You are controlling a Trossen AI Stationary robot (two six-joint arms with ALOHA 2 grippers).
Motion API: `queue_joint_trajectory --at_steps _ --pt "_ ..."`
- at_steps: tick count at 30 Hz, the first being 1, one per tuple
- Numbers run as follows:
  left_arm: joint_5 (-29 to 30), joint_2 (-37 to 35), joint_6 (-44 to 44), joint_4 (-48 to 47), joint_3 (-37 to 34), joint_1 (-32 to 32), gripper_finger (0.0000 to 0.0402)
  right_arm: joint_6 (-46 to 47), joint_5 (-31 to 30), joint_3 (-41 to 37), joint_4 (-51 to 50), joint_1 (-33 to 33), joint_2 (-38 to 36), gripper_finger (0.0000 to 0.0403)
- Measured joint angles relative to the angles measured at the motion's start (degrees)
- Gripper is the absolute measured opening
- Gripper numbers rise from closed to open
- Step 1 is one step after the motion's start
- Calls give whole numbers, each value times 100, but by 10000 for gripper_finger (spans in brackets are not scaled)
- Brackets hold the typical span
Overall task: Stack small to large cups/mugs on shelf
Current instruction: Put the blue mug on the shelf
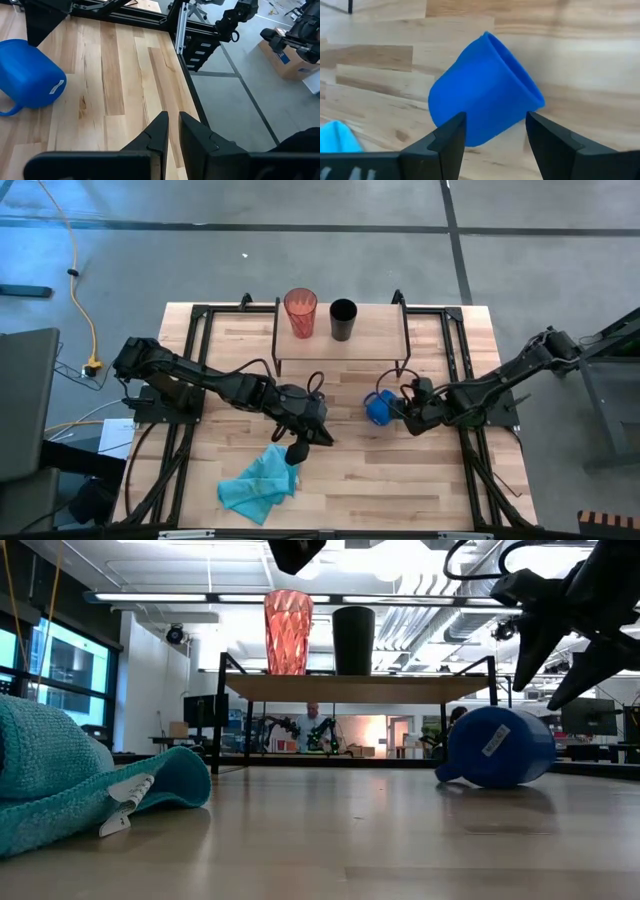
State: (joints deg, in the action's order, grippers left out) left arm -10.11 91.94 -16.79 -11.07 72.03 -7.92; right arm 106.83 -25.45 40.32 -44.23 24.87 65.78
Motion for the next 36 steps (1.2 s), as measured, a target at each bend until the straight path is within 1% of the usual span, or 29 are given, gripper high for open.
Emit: queue_joint_trajectory --at_steps 6,16,19,22,25,30,36 --pt "-3 0 -45 0 0 0 33 -493 -111 0 -290 -149 0 195" --pt "-151 0 -141 -131 -2 0 33 -1048 -137 2 -176 -546 -2 195" --pt "-151 0 -150 -131 -2 0 33 -1144 -29 2 -104 -658 40 195" --pt "-151 0 -151 -134 -2 0 33 -1196 255 2 -84 -794 164 195" --pt "-219 0 -151 -145 -2 0 33 -1289 385 21 73 -885 305 195" --pt "-258 0 -156 -158 -2 0 33 -1549 395 22 499 -918 444 195" --pt "-300 0 -169 -252 -4 0 33 -1587 806 0 619 -925 483 195"
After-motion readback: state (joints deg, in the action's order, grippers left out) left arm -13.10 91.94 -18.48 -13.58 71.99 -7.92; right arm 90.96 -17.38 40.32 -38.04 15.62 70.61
